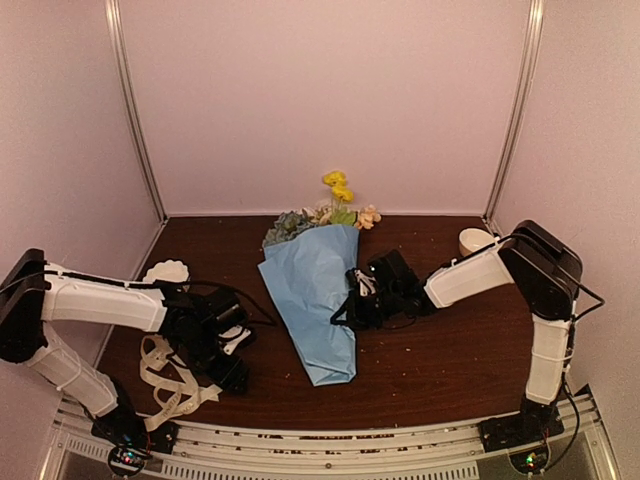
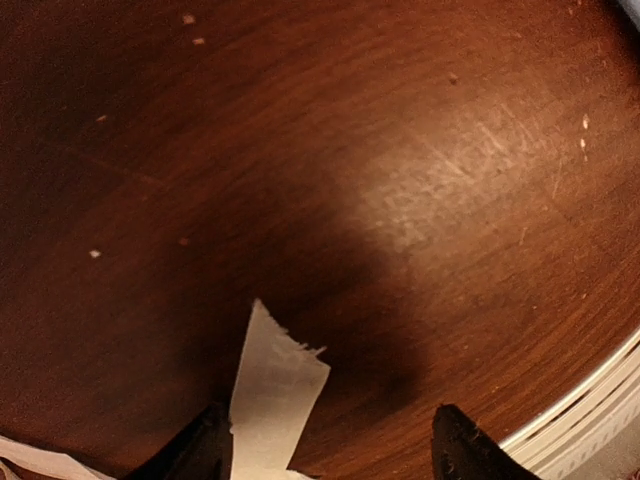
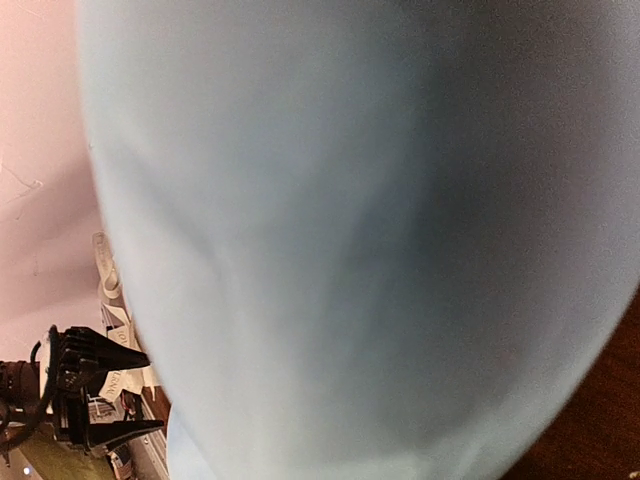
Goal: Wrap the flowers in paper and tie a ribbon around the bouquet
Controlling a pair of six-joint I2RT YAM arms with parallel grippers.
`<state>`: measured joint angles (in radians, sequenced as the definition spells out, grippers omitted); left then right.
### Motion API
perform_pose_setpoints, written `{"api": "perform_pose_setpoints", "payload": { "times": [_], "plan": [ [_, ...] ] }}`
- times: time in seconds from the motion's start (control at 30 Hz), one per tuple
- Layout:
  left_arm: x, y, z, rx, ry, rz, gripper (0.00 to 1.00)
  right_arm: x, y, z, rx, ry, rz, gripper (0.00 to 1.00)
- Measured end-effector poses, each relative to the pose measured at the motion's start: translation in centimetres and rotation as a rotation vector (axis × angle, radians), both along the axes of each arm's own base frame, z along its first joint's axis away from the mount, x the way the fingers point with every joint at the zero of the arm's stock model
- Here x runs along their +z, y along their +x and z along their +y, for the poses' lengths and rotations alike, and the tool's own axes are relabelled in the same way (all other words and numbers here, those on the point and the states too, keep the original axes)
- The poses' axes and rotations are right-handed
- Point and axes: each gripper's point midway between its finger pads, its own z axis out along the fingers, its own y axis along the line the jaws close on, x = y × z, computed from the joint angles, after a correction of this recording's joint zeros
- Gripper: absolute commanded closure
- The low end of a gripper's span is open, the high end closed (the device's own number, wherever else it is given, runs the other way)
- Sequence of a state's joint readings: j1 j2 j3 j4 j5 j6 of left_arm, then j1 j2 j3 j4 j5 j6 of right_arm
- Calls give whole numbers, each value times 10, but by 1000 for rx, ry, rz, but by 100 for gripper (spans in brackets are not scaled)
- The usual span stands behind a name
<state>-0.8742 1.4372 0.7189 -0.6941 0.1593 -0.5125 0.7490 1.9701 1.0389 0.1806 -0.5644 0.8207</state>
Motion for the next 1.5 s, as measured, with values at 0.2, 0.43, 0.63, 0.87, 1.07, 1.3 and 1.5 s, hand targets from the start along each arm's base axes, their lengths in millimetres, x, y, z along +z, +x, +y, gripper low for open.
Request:
{"api": "perform_pose_setpoints", "payload": {
  "times": [0.2,0.43,0.63,0.87,1.07,1.3,1.5],
  "plan": [
    [-7,-3,-4,-88,169,-18,36,0,0,-2,-1,-18,-10,100],
    [-10,1,-1,-125,215,-40,78,1,-1,-5,2,-37,-21,100],
    [-14,5,7,-160,244,-54,100,1,-1,-8,1,-50,-25,100],
    [-5,21,5,-185,261,-135,100,1,-3,-9,9,-61,-30,100],
    [83,119,17,8,172,-428,100,1,-3,-10,9,-66,-30,100],
    [442,177,56,267,-122,-1276,100,0,-3,-10,10,-70,-32,100],
    [574,77,101,163,-420,-1639,100,0,-3,-10,8,-68,-31,100]
  ]
}}
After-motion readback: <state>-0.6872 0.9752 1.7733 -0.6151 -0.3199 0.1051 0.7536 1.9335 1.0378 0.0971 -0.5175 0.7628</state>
